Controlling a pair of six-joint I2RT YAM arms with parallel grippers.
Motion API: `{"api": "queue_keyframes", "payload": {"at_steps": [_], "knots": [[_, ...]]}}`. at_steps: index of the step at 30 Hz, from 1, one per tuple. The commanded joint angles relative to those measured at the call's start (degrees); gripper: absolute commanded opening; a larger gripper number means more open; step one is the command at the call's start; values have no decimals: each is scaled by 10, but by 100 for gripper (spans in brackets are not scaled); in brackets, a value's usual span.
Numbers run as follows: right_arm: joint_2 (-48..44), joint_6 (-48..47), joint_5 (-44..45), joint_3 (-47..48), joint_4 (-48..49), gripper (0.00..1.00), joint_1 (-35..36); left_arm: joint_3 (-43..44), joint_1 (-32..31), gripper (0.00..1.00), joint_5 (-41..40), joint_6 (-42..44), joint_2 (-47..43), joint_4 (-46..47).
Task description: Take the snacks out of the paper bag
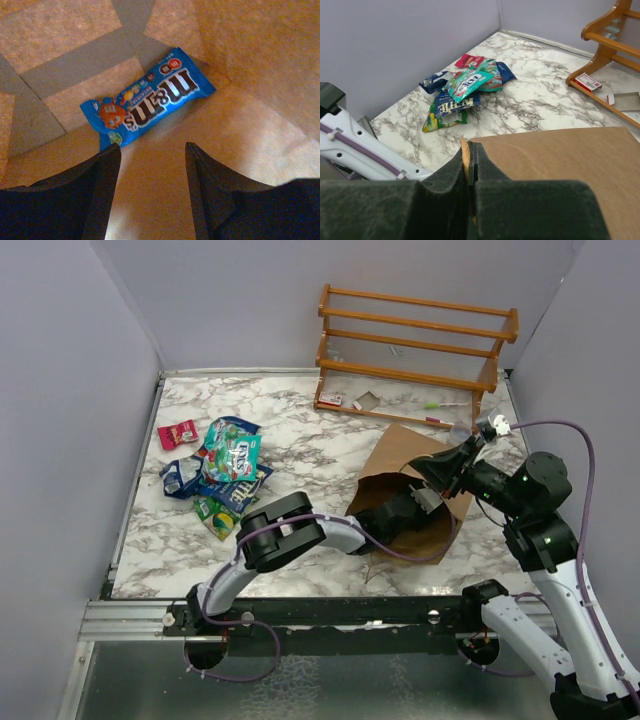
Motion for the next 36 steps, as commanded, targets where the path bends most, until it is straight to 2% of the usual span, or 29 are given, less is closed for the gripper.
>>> {"api": "queue_keyframes", "payload": {"at_steps": [1,9,12,16,20,23,27,31,36], "knots": [[0,10,-33,18,7,2,0,51,14,58,-46,-21,46,32],[-1,6,-29,22,-4,2,0,131,32,70,-81,1,117,31],[0,7,-33,20,-2,2,0,153,44,88,-84,-12,142,33],[4,8,-37,19,-1,2,0,184,50,93,-58,-5,172,42],[6,9,-37,20,-2,2,0,205,53,94,-8,23,204,79],[5,8,-35,21,-5,2,0,228,56,86,18,28,229,75],[3,3,-27,22,-15,2,0,220,61,64,29,16,235,89],[1,-1,-19,20,-18,2,0,197,65,47,34,9,216,105],[7,-8,-11,22,-19,2,0,153,64,12,37,5,166,117]]}}
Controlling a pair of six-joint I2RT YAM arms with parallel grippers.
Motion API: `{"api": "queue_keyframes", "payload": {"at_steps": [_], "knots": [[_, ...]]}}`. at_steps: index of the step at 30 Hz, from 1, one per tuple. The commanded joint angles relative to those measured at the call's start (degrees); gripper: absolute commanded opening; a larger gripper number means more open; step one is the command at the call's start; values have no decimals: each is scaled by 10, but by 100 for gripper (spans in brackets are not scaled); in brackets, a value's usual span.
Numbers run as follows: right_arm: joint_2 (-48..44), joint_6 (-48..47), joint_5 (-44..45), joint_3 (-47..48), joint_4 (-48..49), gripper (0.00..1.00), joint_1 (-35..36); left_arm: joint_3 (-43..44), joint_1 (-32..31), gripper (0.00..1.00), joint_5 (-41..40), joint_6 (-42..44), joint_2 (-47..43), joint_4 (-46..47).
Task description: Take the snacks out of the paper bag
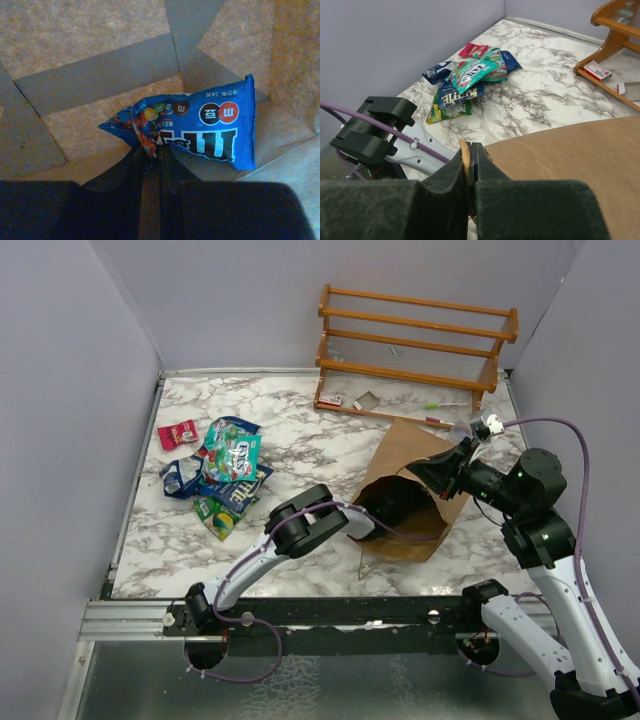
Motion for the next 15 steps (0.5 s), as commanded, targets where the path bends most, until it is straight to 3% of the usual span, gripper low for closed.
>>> {"api": "queue_keyframes", "payload": {"at_steps": [1,4,15], "knots": [[-3,-10,10,22,-2,2,0,-47,3,7,15,-14,-53,6],[-3,-14,16,21,-1,2,0,-79,3,0,17,-23,-83,23],[-5,-33,54,16,-11,2,0,-194,-4,0,53,-66,-205,13]]}}
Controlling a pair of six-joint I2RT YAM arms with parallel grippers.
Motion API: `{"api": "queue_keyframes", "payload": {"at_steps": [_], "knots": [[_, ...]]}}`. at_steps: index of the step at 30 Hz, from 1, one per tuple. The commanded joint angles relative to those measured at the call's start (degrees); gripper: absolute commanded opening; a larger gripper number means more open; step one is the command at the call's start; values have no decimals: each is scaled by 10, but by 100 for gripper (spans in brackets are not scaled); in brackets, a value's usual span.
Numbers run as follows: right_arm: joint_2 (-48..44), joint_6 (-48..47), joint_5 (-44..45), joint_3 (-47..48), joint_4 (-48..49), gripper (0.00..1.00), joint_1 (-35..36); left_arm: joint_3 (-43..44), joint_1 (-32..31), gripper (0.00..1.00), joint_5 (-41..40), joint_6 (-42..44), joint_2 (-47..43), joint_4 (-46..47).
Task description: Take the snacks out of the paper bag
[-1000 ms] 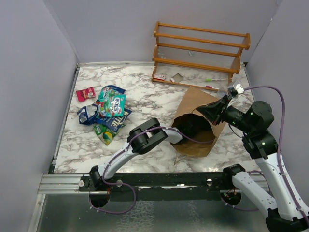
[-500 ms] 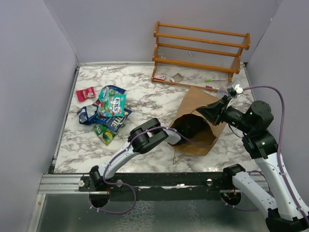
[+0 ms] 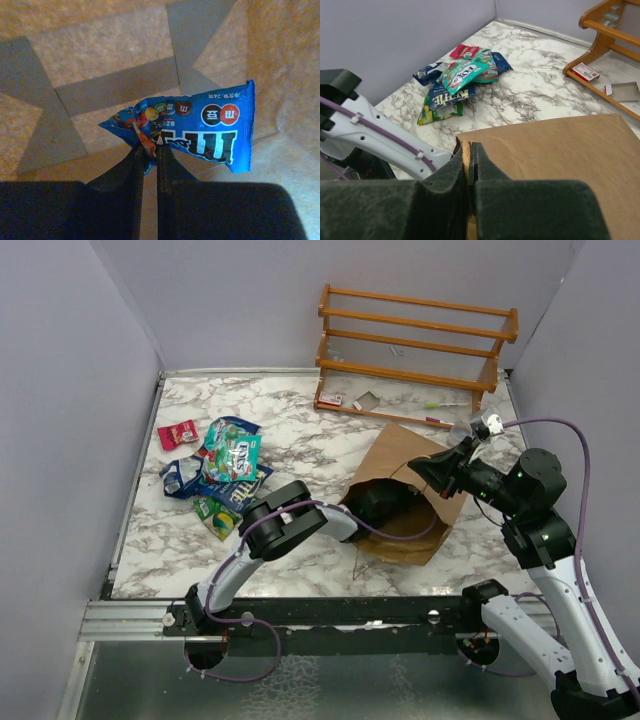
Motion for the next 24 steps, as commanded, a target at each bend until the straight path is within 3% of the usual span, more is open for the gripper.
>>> {"api": "queue_keyframes", "payload": {"at_steps": [1,11,17,24], "knots": [[-6,-13,40,13,-6,2,0,-37,-5,0,38,-25,-73,7],[-10,1,131,-4,27,2,0,-166,-40,0,45,-13,-209,-50],[-9,-6,177,-11,43,2,0,-265,-52,0,46,-37,-376,-150],[0,-2,181,-21,71,2,0,-334,-65,0,131,-26,-553,-288]]}}
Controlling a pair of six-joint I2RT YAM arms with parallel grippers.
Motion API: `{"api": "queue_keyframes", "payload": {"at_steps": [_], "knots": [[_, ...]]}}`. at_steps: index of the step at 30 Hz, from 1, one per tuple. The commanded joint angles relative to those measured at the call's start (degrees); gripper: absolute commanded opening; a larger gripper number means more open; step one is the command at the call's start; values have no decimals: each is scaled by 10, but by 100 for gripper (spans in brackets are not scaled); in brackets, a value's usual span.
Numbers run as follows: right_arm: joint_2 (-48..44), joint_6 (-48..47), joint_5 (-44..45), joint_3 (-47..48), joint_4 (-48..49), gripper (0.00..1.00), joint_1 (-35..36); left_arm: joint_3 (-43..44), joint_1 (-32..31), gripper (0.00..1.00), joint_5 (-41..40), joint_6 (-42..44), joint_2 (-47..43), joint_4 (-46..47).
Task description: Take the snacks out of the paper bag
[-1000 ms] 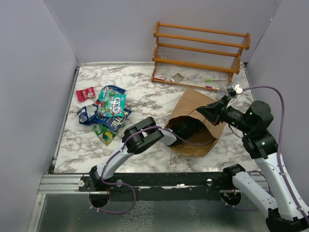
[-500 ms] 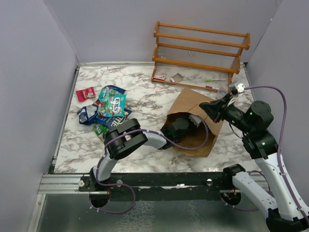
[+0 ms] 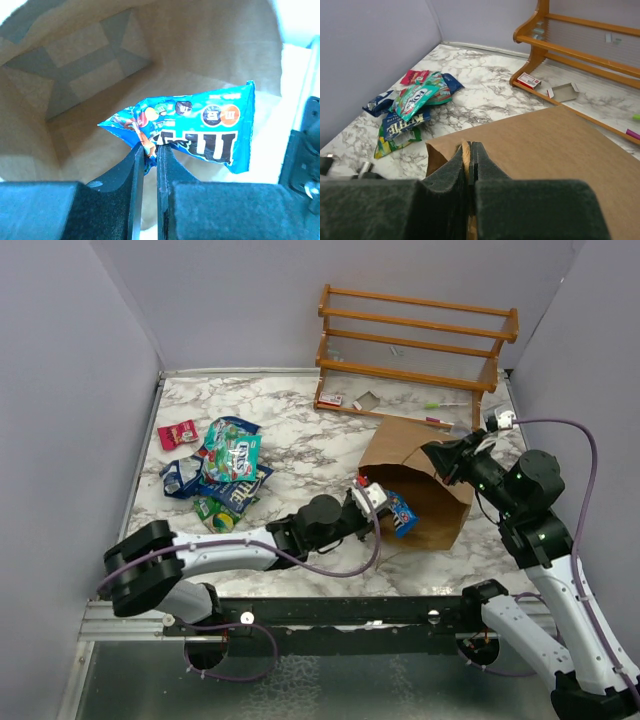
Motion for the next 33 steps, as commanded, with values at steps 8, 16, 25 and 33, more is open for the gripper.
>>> {"api": "queue_keyframes", "payload": {"at_steps": [8,16,25,33], "knots": [[7,11,-2,-6,41,2,0,-4,-2,0,-64,54,-310,-269],[5,10,-21,13,27,2,0,79,143,0,-292,12,-339,-386],[24,70,-88,80,15,2,0,123,435,0,-242,-48,-211,-532],[61,151,1,182,-19,2,0,54,520,0,-274,-73,-170,-490]]}}
